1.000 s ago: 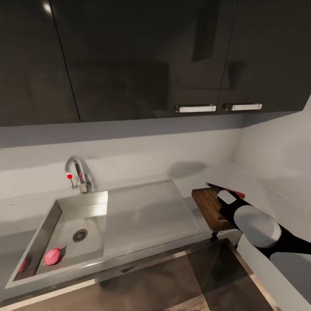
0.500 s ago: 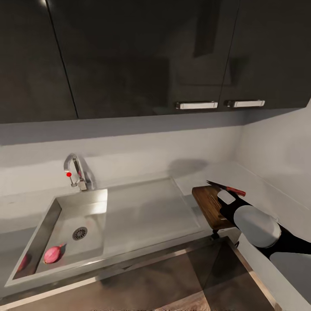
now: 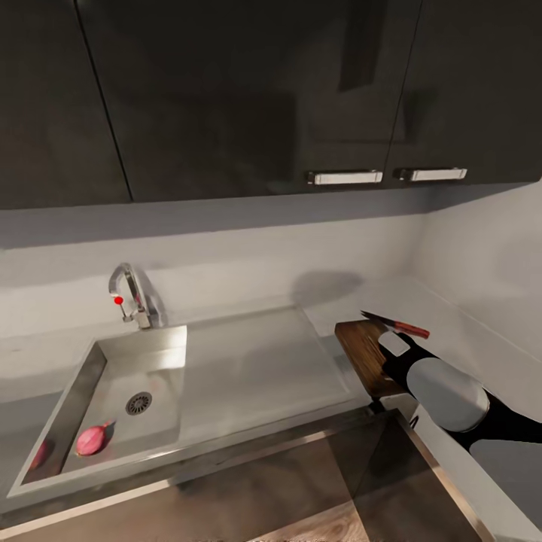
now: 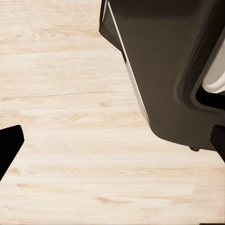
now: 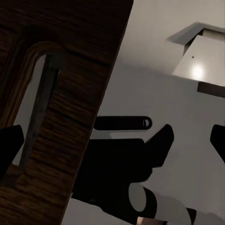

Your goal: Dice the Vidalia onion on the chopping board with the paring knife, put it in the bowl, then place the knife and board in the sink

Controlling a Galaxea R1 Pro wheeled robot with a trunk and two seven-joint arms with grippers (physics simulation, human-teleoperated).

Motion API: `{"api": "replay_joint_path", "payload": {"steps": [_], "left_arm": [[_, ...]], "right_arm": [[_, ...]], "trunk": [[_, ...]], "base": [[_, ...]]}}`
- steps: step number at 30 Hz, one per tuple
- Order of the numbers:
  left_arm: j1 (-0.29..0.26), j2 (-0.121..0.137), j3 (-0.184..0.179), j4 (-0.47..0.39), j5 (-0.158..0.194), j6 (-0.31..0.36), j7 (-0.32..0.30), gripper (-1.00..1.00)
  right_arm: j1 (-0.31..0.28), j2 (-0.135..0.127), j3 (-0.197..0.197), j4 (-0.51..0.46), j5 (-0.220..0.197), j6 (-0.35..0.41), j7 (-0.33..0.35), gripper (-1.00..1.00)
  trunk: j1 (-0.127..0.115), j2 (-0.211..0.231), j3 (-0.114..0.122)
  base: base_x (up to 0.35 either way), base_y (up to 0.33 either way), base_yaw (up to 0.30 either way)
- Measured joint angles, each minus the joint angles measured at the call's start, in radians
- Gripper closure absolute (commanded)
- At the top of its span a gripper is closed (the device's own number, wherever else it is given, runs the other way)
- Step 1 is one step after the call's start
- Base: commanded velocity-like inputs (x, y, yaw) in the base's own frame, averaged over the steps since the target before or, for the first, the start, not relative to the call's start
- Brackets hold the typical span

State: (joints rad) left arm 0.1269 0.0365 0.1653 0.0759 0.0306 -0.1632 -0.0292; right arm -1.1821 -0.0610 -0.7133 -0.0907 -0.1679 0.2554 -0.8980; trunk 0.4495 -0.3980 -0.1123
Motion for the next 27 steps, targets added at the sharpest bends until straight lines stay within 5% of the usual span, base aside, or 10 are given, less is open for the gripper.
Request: {"api": "replay_joint_path", "payload": {"steps": [27], "left_arm": [[0.000, 0.001, 0.000, 0.000, 0.000, 0.000, 0.000, -1.00]], "right_arm": [[-0.001, 0.028, 0.015, -0.001, 0.006, -0.003, 0.004, -1.00]], "trunk": [[0.000, -0.001, -0.033]], "base": [[0.000, 0.000, 0.000]]}}
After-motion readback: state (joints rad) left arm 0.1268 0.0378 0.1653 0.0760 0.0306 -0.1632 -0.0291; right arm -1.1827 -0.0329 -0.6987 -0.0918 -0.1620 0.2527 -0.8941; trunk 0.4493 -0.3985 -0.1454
